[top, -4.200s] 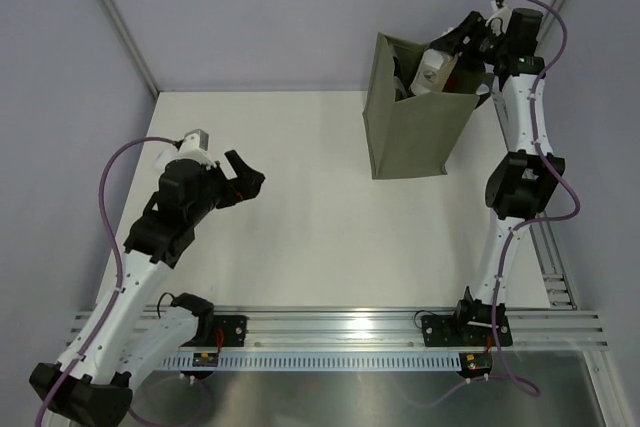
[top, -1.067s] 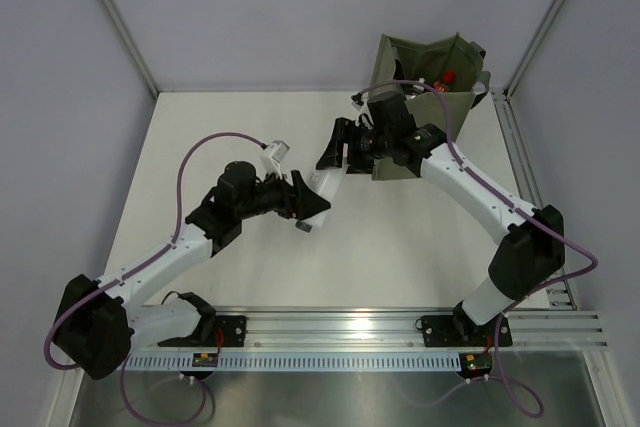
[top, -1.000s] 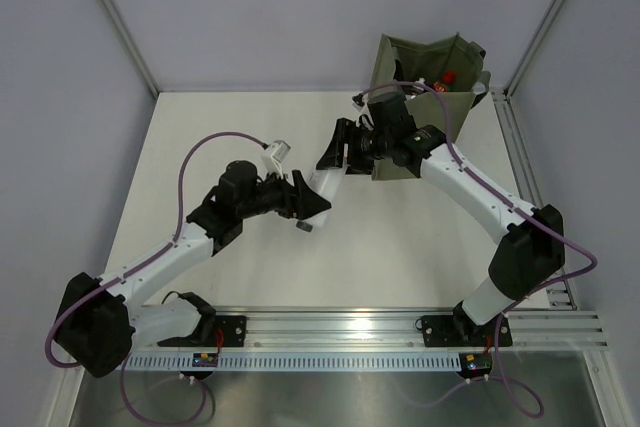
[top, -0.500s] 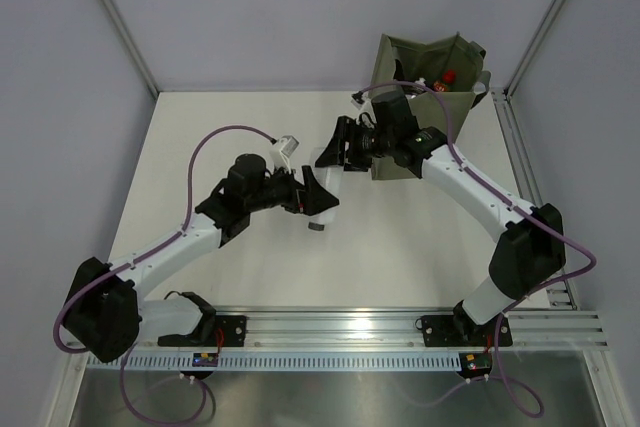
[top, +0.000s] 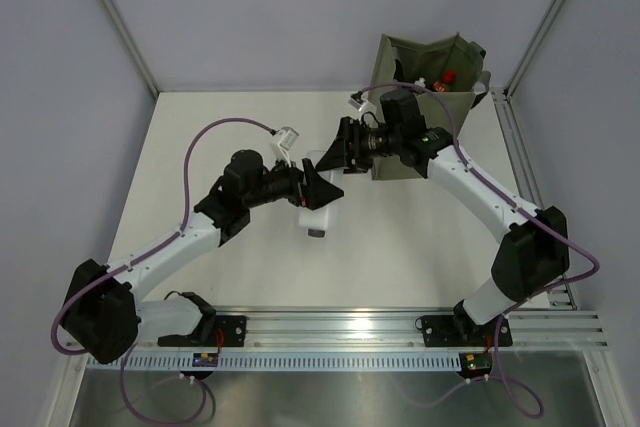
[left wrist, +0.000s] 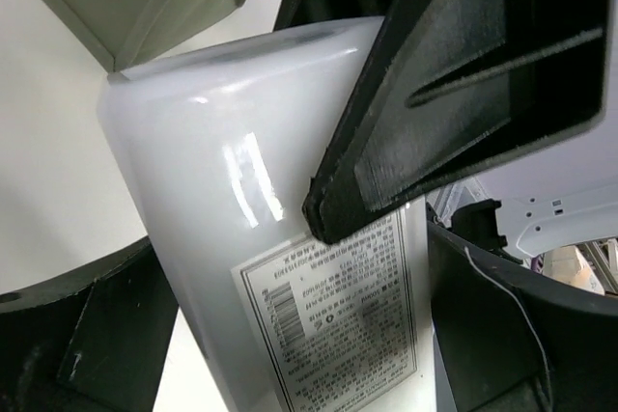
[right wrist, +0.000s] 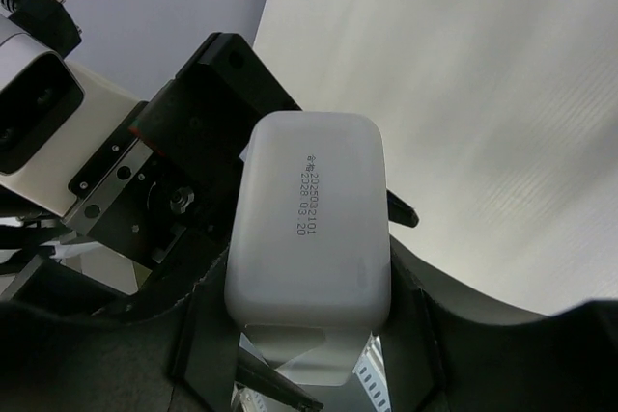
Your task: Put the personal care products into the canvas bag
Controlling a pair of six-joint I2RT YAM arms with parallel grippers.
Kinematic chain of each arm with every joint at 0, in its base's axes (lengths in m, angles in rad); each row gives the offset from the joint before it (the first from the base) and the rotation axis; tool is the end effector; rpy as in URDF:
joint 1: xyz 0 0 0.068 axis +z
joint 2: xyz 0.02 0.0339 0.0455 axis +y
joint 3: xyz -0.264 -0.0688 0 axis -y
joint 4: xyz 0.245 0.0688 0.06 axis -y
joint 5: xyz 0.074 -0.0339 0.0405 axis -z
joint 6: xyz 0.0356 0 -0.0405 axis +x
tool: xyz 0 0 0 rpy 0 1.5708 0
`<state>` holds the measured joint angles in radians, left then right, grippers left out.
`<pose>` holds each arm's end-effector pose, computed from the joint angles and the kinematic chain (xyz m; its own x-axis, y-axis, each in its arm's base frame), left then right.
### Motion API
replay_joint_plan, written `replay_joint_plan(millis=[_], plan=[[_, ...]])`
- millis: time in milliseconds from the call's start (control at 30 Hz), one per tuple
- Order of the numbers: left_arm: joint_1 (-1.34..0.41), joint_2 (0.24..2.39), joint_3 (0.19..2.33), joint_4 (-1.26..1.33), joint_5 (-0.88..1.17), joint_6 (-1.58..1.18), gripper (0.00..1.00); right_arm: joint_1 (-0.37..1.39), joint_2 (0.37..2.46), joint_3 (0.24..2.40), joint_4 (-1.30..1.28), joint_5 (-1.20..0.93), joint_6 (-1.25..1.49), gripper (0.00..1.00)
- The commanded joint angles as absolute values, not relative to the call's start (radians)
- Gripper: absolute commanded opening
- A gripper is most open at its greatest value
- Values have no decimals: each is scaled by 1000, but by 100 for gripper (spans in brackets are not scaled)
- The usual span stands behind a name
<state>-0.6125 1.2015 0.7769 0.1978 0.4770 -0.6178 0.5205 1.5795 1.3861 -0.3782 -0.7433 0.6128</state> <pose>0.2161 -0.1718 0.2897 -0.6578 -0.1667 -0.7345 0.6081 0.4578 -0.6486 0.2991 0.1992 0.3351 -0.8785 -0.0155 -0.4774 -0.4335 0.4457 0.7832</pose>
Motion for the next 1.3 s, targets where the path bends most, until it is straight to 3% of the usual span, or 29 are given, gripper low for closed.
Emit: replay_joint_plan(millis=[0, 467, 767, 1000, 1267], plan=[[-621, 1148, 825, 243, 515, -569, 99, 466, 1494, 1431, -250, -894, 664, 0], [-620, 1032, 888, 20, 515, -456, 99, 299, 1516, 1600, -304, -963, 638, 0], [-594, 904, 907, -152, 387, -394, 99, 145, 1581, 1816, -233, -953, 747, 0], [-583, 795, 870, -259, 325, -394, 99, -41, 1793, 2127, -216, -891, 833, 0], [-578, 686, 808, -347, 201, -405, 99, -216, 2006, 2283, -190, -798, 862, 0]])
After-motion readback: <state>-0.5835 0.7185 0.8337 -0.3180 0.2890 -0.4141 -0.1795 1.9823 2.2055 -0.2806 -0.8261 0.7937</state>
